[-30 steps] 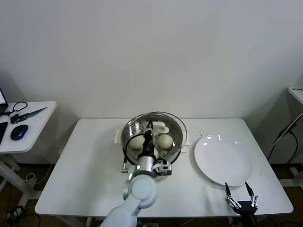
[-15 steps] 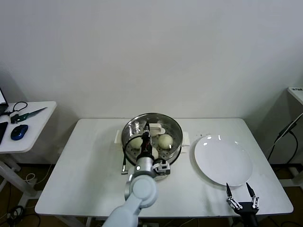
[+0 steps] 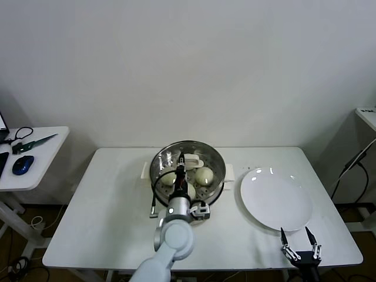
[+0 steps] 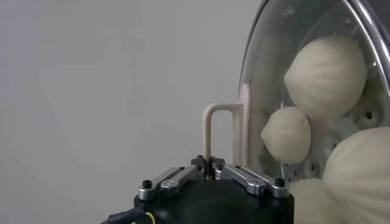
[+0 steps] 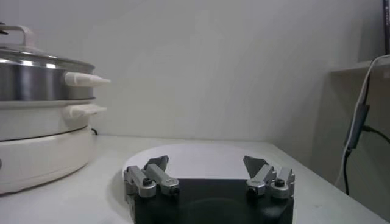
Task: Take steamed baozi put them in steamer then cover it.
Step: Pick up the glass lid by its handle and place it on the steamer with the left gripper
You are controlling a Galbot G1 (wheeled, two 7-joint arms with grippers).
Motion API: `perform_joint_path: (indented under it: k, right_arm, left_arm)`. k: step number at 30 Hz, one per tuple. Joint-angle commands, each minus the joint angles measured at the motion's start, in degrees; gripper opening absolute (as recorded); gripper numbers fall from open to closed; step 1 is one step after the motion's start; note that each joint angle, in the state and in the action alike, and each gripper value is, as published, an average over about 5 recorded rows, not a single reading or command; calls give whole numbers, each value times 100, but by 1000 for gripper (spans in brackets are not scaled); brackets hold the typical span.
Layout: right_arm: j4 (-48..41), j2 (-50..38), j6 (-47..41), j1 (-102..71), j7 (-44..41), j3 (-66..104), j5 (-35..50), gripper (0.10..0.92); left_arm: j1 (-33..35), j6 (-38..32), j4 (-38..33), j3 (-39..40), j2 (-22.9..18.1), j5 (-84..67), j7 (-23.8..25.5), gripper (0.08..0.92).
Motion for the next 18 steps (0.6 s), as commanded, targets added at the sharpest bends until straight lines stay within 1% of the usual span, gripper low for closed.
perform_joint_path:
  k: [1,4,7,11,15,18]
  right_arm:
    - [18,7,-5,0,-5,-6,-3,823]
    - [31,-1,-23,0,-12,-4,-2,823]
    - [55,-4,-69,2,-29,-1,-6,823]
    - [88,1,-135,11,-62,1,-10,823]
    - [89,25,-186,29,-76,0,-14,823]
    - [81,39,-207,33,-11,-6,23,823]
  left_arm:
    - [33,11,52,-19,-4,93,39,137]
    - [31,28,-8,4,7,-11,74,137]
    - [23,105,-175,71,40,-253,75,174]
    - [46,220,-539,197,178,-658,151,281]
    - [155,350,-960,286,433,-983,325,402]
    - [294,397,-1319,317,597,-1250,337,489]
